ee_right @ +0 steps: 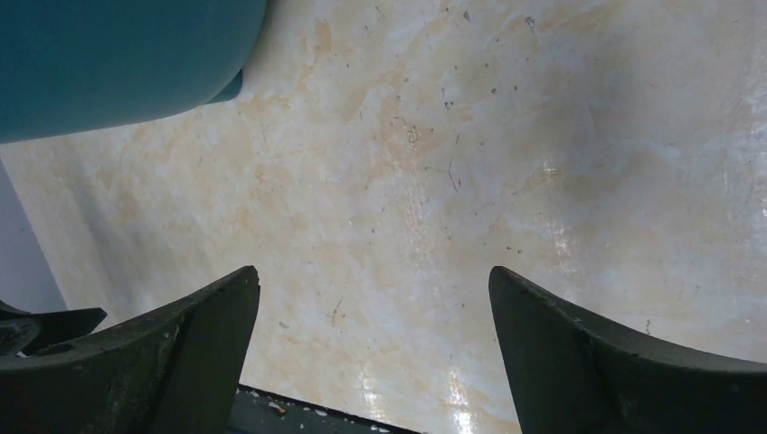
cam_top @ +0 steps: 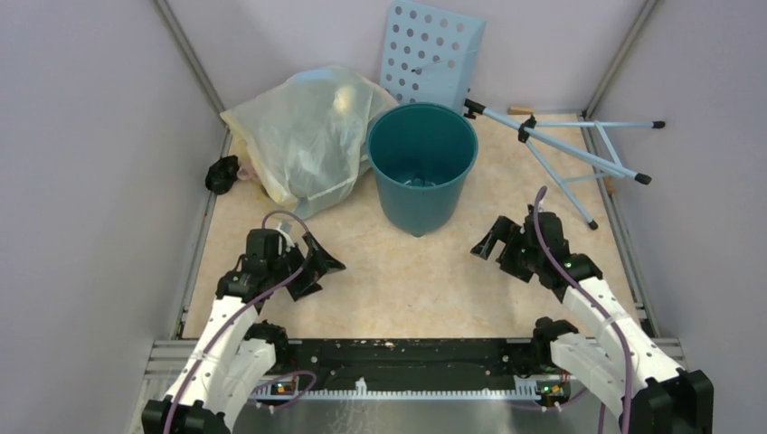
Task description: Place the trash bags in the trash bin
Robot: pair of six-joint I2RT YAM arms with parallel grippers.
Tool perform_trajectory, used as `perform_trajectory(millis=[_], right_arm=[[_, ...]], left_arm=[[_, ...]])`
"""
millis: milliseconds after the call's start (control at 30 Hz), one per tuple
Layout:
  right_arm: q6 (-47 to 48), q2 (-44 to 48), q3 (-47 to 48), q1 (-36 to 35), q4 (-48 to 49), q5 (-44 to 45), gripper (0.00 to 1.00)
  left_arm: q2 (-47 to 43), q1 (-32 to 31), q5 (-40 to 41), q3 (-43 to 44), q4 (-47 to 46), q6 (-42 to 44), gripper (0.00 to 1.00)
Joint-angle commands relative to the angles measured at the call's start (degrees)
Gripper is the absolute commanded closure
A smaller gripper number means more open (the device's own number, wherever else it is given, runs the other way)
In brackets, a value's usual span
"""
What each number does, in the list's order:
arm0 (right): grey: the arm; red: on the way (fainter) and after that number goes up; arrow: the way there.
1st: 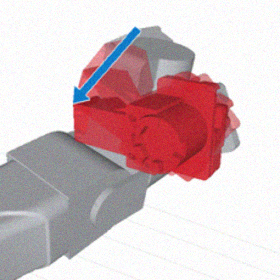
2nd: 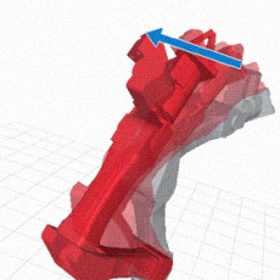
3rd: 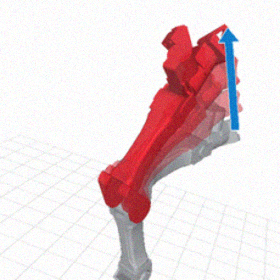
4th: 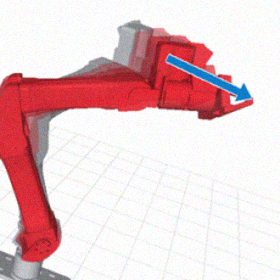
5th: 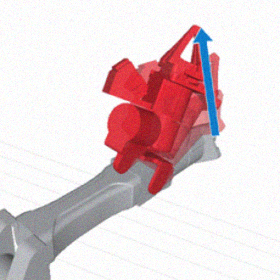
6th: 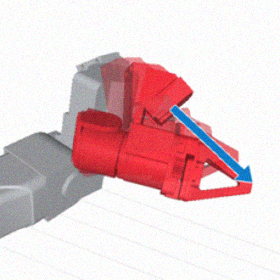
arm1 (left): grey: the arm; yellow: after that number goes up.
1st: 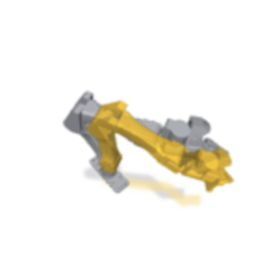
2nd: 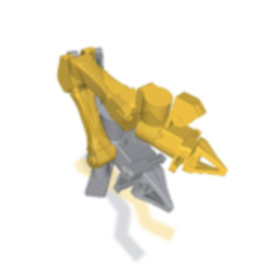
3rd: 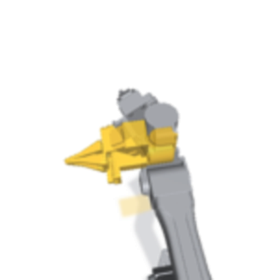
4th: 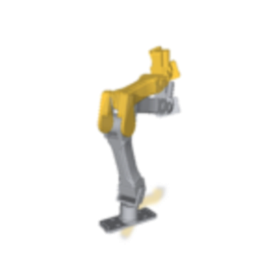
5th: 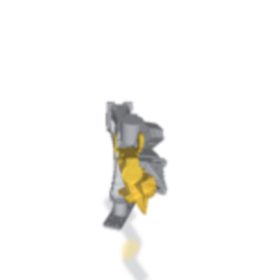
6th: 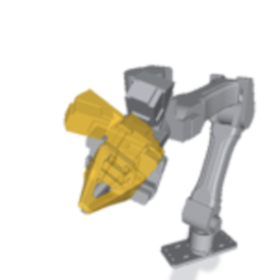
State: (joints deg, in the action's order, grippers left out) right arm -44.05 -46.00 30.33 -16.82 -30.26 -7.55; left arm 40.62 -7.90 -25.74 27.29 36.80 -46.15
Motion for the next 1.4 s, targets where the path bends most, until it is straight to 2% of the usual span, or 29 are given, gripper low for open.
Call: perform_trajectory(millis=[0, 167, 300, 367, 500, 600, 667, 833, 933, 1133, 1367], right_arm=[[2.9, -0.54, 4.63, -0.4, -0.08, 1.44, 0.04], [5.69, -0.82, 6.34, -0.41, -1.57, 2.15, 0.05], [7.33, -0.82, 7.46, -0.41, -2.32, 3.18, 0.06], [7.43, -0.8, 8.07, -0.46, -2.12, 3.41, 0.06], [6.92, -1.22, 9.8, -0.41, -1.71, 2.51, 0.08], [7.03, -1.3, 11.31, -0.48, -2.85, 2.72, 0.1], [7.64, -1.25, 12.65, -0.43, -4.21, 3.1, 0.1], [10.43, -1.15, 15.58, -0.58, -7.81, 3.67, 0.11], [10.64, -1.9, 16.11, -1.42, -8.42, 3.5, 0.11], [9.58, -3.49, 17.42, -1.64, -9.69, 1.07, 0.12], [11.25, -2.74, 19.16, -1.84, -13.51, 1.56, 0.13]], left_arm=[[-1.15, 0.34, 2.37, 3.7, -0.03, 1.76, 0.0], [-1.75, 0.38, 4.6, 3.45, -0.13, 0.93, 0.0], [-0.73, 0.34, 11.38, 4.76, 1.7, 0.9, 0.0], [0.38, 0.34, 15.02, 6.33, 2.5, 0.93, 0.0], [7.19, 2.86, 16.06, 14.09, 3.26, 1.85, 0.0], [14.64, 8.18, 19.93, 21.67, 7.44, 4.2, 0.0], [19.57, 13.49, 21.17, 25.83, 7.79, 5.91, 0.04], [28.54, 21.35, 23.02, 33.12, 6.57, 1.83, 0.05], [30.31, 24.53, 24.8, 34.19, 4.5, -0.49, 0.05], [32.63, 34.75, 22.26, 33.05, -2.54, 0.2, 0.07], [40.0, 40.29, 20.43, 33.99, -8.75, 0.4, 0.05]])
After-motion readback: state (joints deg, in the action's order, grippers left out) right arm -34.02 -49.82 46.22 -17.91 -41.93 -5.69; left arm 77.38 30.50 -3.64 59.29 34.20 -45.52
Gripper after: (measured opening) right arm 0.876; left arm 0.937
